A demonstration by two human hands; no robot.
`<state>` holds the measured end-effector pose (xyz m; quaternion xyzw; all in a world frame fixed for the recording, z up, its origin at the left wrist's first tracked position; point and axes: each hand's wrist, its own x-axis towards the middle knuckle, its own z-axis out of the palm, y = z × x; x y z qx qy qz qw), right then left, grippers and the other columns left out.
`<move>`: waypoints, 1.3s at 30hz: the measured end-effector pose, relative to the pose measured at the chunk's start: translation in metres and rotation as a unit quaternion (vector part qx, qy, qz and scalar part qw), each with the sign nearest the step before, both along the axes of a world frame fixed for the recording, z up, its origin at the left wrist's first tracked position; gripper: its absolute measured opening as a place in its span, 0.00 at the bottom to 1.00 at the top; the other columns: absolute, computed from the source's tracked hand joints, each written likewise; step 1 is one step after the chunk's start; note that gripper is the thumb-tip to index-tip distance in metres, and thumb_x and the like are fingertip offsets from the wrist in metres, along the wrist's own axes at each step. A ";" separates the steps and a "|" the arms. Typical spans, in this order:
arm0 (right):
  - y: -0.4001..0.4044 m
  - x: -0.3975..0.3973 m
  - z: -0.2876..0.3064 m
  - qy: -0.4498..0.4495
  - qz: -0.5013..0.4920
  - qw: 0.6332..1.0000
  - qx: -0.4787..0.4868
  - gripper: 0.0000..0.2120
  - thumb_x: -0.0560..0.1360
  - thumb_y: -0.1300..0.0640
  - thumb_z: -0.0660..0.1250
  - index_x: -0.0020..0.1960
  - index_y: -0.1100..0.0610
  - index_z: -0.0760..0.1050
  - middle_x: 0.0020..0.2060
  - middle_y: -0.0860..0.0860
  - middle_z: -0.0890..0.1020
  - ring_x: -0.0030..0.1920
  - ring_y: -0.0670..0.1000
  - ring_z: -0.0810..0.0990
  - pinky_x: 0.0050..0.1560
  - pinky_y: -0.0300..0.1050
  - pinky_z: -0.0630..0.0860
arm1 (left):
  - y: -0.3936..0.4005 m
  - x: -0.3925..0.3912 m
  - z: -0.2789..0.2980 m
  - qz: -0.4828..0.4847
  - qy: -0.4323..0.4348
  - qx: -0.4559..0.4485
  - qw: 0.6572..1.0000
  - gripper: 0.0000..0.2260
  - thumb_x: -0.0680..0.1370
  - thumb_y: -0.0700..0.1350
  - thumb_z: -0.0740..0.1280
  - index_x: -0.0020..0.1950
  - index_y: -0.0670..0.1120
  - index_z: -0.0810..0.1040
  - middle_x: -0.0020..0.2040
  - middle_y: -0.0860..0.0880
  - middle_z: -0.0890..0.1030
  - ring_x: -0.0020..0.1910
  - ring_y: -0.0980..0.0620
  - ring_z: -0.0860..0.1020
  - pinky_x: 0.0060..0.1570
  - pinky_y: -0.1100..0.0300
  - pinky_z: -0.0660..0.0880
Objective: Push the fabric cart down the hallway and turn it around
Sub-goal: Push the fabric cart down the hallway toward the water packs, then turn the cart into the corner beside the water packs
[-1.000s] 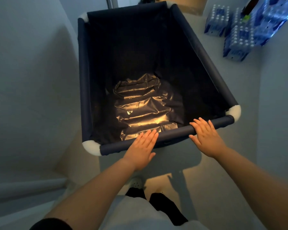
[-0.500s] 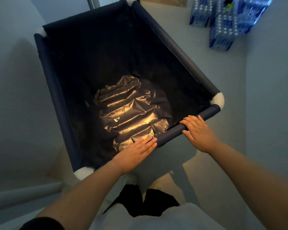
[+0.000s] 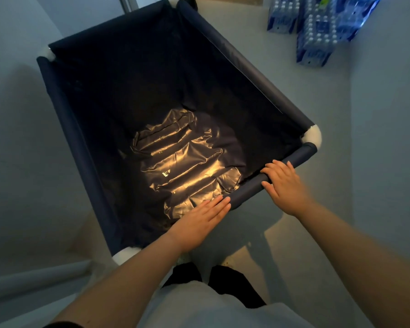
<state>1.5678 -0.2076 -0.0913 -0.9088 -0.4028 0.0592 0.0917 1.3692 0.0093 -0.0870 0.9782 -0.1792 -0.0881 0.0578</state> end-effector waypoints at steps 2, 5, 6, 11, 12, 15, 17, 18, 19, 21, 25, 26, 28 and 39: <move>0.008 -0.005 -0.002 -0.006 -0.029 0.999 -0.016 0.20 0.79 0.48 0.55 0.64 0.58 0.69 0.65 0.56 0.72 0.70 0.57 0.61 0.71 0.57 0.49 | 0.003 0.003 0.004 0.007 0.002 -0.007 1.000 0.30 0.80 0.37 0.53 0.73 0.44 0.36 0.74 0.48 0.37 0.72 0.50 0.33 0.69 0.57 0.32; 0.024 -0.019 -0.002 -0.002 -0.084 0.996 -0.024 0.22 0.78 0.45 0.55 0.65 0.58 0.68 0.68 0.58 0.69 0.72 0.58 0.58 0.71 0.59 0.49 | 0.013 0.003 0.009 0.017 0.000 -0.015 1.000 0.26 0.82 0.49 0.51 0.74 0.44 0.40 0.75 0.47 0.40 0.73 0.51 0.36 0.69 0.56 0.32; 0.029 -0.024 -0.001 0.002 -0.097 0.995 -0.020 0.23 0.78 0.45 0.55 0.66 0.58 0.67 0.68 0.58 0.69 0.72 0.58 0.58 0.71 0.59 0.50 | 0.020 0.001 0.009 0.015 0.003 -0.013 1.000 0.27 0.82 0.51 0.50 0.75 0.44 0.40 0.75 0.48 0.40 0.73 0.51 0.36 0.69 0.56 0.32; 0.067 -0.066 0.001 0.014 -0.099 0.995 -0.010 0.23 0.78 0.46 0.57 0.66 0.58 0.66 0.68 0.57 0.69 0.72 0.57 0.59 0.71 0.55 0.49 | 0.075 -0.019 0.013 0.006 0.001 -0.019 1.000 0.27 0.81 0.54 0.48 0.75 0.45 0.42 0.76 0.48 0.42 0.73 0.51 0.37 0.71 0.53 0.37; 0.077 -0.076 0.001 0.018 -0.105 0.994 -0.010 0.23 0.78 0.45 0.57 0.67 0.58 0.66 0.69 0.57 0.68 0.72 0.57 0.58 0.72 0.54 0.48 | 0.090 -0.024 0.014 0.003 -0.003 -0.013 1.000 0.27 0.81 0.55 0.47 0.75 0.45 0.42 0.76 0.48 0.43 0.74 0.51 0.39 0.71 0.52 0.39; 0.113 -0.109 0.004 0.026 -0.134 0.991 -0.011 0.25 0.78 0.44 0.55 0.69 0.59 0.64 0.70 0.56 0.67 0.73 0.55 0.56 0.72 0.53 0.46 | 0.140 -0.040 0.017 -0.012 -0.016 -0.001 1.000 0.27 0.81 0.55 0.47 0.75 0.44 0.45 0.76 0.47 0.45 0.74 0.50 0.41 0.71 0.50 0.40; 0.142 -0.137 0.007 0.036 -0.161 0.986 0.006 0.25 0.78 0.45 0.56 0.69 0.59 0.63 0.70 0.56 0.66 0.73 0.55 0.56 0.72 0.52 0.46 | 0.174 -0.051 0.019 -0.025 -0.004 -0.005 1.000 0.27 0.81 0.56 0.47 0.75 0.44 0.45 0.76 0.47 0.45 0.74 0.50 0.41 0.71 0.50 0.40; 0.157 -0.151 0.009 0.041 -0.173 0.984 0.021 0.25 0.78 0.45 0.57 0.69 0.59 0.63 0.70 0.56 0.66 0.73 0.54 0.55 0.72 0.52 0.46 | 0.192 -0.057 0.019 -0.030 -0.008 -0.001 1.000 0.27 0.81 0.56 0.47 0.76 0.43 0.47 0.76 0.47 0.46 0.74 0.50 0.43 0.71 0.49 0.41; 0.173 -0.165 0.011 0.046 -0.181 0.982 0.033 0.25 0.78 0.45 0.57 0.69 0.59 0.63 0.71 0.56 0.66 0.73 0.54 0.55 0.72 0.52 0.46 | 0.209 -0.062 0.019 -0.037 -0.013 0.004 0.999 0.27 0.81 0.56 0.47 0.76 0.43 0.48 0.76 0.47 0.48 0.74 0.49 0.44 0.70 0.48 0.42; 0.206 -0.192 0.014 0.052 -0.182 0.981 0.045 0.25 0.78 0.45 0.57 0.70 0.58 0.62 0.71 0.55 0.65 0.73 0.53 0.54 0.73 0.51 0.46 | 0.242 -0.072 0.019 -0.055 -0.013 0.009 0.998 0.28 0.80 0.56 0.49 0.75 0.43 0.48 0.76 0.47 0.48 0.74 0.49 0.45 0.70 0.47 0.42; 0.260 -0.250 0.019 0.067 -0.185 0.978 0.067 0.26 0.78 0.45 0.57 0.71 0.58 0.61 0.72 0.56 0.63 0.74 0.53 0.53 0.73 0.49 0.44 | 0.287 -0.092 0.018 -0.069 -0.006 0.009 0.998 0.27 0.80 0.55 0.51 0.75 0.44 0.47 0.75 0.46 0.48 0.74 0.49 0.45 0.71 0.49 0.42; 0.270 -0.265 0.020 0.066 -0.183 0.978 0.069 0.26 0.79 0.46 0.57 0.71 0.58 0.61 0.72 0.56 0.63 0.74 0.53 0.53 0.73 0.49 0.43 | 0.294 -0.096 0.017 -0.072 -0.004 0.011 0.997 0.27 0.80 0.55 0.51 0.74 0.44 0.46 0.75 0.47 0.48 0.74 0.49 0.45 0.71 0.50 0.42; 0.284 -0.291 0.019 0.067 -0.181 0.979 0.066 0.26 0.78 0.45 0.56 0.71 0.58 0.60 0.73 0.55 0.62 0.74 0.53 0.53 0.72 0.47 0.42 | 0.303 -0.102 0.013 -0.084 -0.003 0.019 0.996 0.27 0.81 0.54 0.52 0.74 0.45 0.46 0.75 0.46 0.48 0.74 0.48 0.45 0.70 0.50 0.41; 0.286 -0.370 0.014 0.020 -0.178 0.984 -0.010 0.26 0.81 0.55 0.52 0.75 0.57 0.47 0.75 0.55 0.53 0.75 0.55 0.46 0.70 0.49 0.35 | 0.296 -0.120 0.003 -0.068 -0.011 0.049 0.996 0.29 0.81 0.54 0.51 0.74 0.43 0.39 0.75 0.45 0.39 0.73 0.48 0.37 0.70 0.54 0.36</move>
